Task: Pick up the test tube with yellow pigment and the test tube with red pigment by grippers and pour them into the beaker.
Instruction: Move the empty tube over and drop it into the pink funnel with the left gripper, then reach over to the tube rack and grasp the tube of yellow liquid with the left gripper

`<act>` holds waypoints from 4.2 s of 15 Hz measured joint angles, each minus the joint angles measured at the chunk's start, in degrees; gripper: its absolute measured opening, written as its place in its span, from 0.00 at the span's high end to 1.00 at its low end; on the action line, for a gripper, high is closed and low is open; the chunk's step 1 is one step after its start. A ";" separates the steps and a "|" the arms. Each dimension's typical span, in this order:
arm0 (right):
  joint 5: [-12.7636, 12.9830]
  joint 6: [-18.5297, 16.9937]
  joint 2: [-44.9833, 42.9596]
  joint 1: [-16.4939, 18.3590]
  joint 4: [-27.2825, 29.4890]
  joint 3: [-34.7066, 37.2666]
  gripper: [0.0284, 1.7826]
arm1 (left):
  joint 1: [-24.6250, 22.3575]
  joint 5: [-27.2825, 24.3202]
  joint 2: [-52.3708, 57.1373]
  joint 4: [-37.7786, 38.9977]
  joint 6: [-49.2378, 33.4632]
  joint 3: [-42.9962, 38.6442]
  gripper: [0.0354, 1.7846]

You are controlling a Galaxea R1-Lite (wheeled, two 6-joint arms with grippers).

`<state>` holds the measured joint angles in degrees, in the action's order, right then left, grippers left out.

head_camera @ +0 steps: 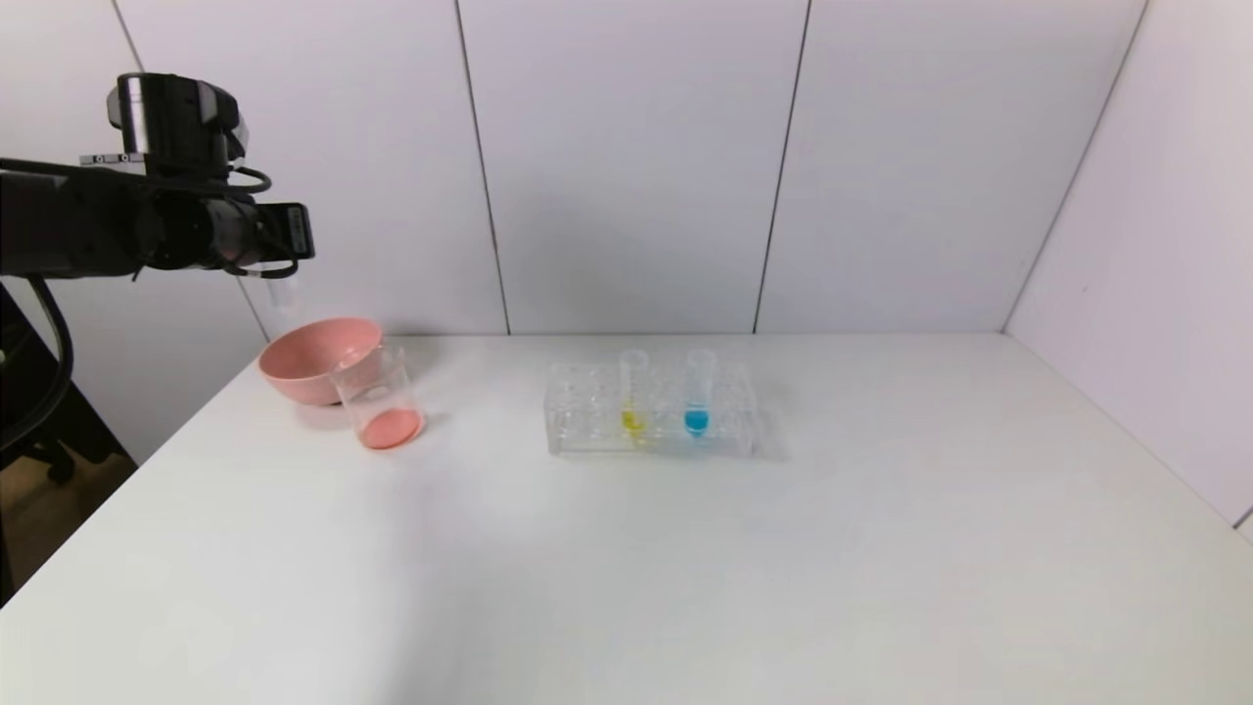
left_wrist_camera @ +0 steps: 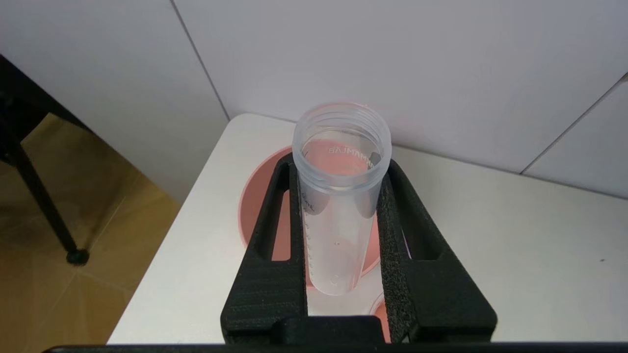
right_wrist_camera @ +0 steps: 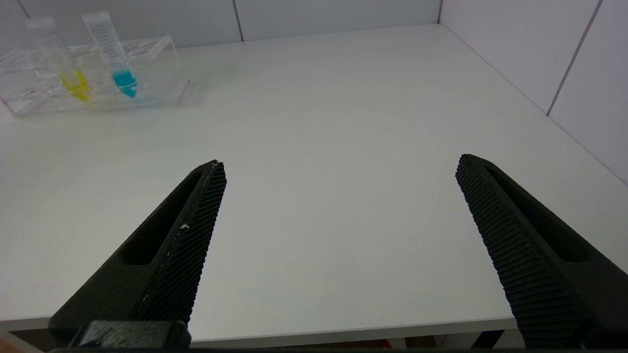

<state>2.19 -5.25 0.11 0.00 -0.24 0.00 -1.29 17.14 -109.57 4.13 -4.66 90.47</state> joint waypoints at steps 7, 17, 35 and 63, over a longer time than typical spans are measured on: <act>0.00 0.02 0.00 0.00 0.00 0.00 0.04 | -0.33 1.18 -3.80 30.65 -0.49 -13.51 0.77; -0.02 0.00 0.00 0.00 0.00 0.00 0.04 | -2.18 0.77 -16.77 38.89 -0.09 -10.14 0.77; 0.00 0.00 0.00 0.00 0.00 0.00 0.04 | -0.91 -9.09 -8.98 44.54 -0.13 -25.04 0.01; 0.00 0.00 0.00 0.00 0.02 0.00 0.04 | 54.41 30.76 -13.92 63.89 1.82 -36.19 0.01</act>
<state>2.19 -5.25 0.11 0.00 -0.22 0.00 53.11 47.90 -123.49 68.02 -2.84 54.27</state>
